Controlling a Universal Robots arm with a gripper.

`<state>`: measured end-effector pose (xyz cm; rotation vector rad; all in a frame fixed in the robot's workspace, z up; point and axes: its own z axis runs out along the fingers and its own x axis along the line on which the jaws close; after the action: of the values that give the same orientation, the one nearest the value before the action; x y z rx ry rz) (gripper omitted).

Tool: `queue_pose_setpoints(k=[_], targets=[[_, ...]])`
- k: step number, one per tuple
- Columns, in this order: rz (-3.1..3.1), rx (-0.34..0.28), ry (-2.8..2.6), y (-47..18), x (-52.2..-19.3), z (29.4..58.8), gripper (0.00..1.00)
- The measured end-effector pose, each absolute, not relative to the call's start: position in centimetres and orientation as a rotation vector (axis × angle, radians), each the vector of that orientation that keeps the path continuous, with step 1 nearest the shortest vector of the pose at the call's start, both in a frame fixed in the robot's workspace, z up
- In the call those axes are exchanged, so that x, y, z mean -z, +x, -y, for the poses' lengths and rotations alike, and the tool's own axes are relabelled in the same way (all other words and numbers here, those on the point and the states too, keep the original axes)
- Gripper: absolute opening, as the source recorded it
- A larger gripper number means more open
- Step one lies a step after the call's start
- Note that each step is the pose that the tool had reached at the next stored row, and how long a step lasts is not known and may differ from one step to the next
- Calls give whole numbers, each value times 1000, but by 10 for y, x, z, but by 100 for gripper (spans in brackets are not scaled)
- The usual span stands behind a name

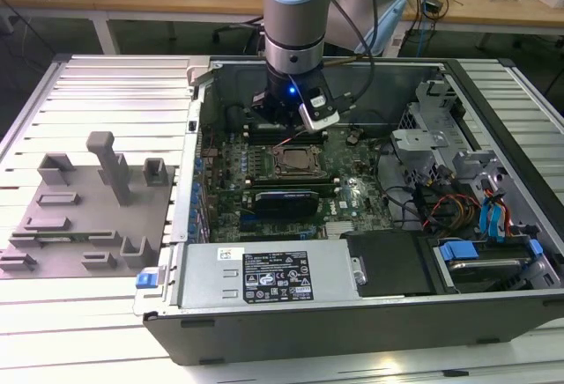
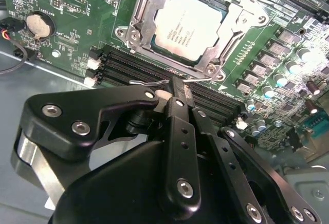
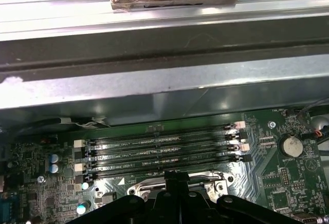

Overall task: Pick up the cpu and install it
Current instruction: 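Install the first cpu locking lever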

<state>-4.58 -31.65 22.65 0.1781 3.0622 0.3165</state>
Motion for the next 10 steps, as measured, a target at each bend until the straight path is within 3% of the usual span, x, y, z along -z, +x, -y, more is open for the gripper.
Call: queue_pose_setpoints(k=[10], targets=[[-3062, -314, 178, -45, -220, 314, 11]])
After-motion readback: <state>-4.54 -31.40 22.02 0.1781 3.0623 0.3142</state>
